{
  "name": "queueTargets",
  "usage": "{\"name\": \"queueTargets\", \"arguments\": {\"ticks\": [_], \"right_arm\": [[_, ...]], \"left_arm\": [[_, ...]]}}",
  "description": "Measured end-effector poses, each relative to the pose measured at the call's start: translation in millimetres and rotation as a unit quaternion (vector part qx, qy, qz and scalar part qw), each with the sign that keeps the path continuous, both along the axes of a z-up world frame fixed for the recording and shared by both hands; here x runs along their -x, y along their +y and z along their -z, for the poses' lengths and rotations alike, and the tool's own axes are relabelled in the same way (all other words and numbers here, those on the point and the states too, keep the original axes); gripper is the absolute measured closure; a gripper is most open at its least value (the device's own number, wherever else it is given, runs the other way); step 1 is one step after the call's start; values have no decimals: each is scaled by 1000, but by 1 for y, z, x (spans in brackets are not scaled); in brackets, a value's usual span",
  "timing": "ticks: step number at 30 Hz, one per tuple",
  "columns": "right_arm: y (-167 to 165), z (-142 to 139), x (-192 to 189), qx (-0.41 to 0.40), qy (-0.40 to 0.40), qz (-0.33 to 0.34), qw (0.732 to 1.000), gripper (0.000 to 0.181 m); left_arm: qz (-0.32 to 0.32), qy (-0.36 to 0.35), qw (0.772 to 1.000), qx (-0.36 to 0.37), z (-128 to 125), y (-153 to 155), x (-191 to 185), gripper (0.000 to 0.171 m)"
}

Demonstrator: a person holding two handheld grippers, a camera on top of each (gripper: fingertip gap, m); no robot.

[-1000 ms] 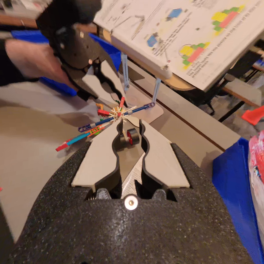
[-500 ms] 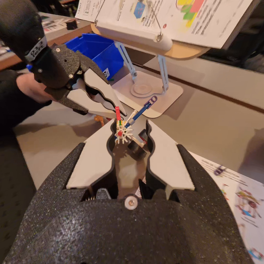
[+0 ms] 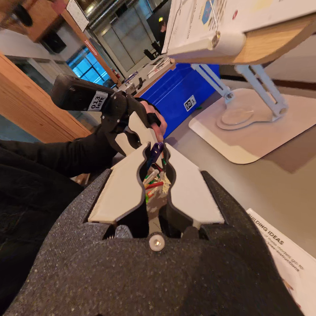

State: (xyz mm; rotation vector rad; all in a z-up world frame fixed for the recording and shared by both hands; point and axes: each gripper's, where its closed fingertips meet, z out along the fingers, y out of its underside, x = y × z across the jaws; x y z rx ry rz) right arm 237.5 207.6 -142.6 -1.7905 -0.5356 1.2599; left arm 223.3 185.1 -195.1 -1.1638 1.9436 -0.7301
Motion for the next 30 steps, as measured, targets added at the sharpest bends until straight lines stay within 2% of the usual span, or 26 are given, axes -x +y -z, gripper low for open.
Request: {"name": "queueTargets", "arguments": {"ticks": [4, 9, 16, 20, 25, 28, 30], "right_arm": [[-3, -8, 0, -23, -10, 50, 998, 170], [-15, -17, 14, -61, 24, 74, 995, 172], [-23, -2, 24, -30, 28, 46, 998, 169], [-25, -5, 27, -68, 18, 54, 996, 174], [-28, -21, 35, -51, 82, -8, 995, 164], [-30, -17, 40, -31, 70, -52, 996, 169], [-33, -15, 44, -56, 37, -69, 995, 173]], "left_arm": [[-21, 20, 1000, -4, -1, 11, 4, 168], [0, 14, 1000, 17, -2, 4, 3, 166], [9, 15, 1000, 5, 1, -1, 3, 168], [20, 3, 1000, 19, 0, -2, 4, 168], [41, 9, 999, 26, 1, -11, 3, 168], [48, 15, 998, 27, 2, -14, 4, 168], [49, 14, 998, 32, 2, -14, 4, 168]]}}
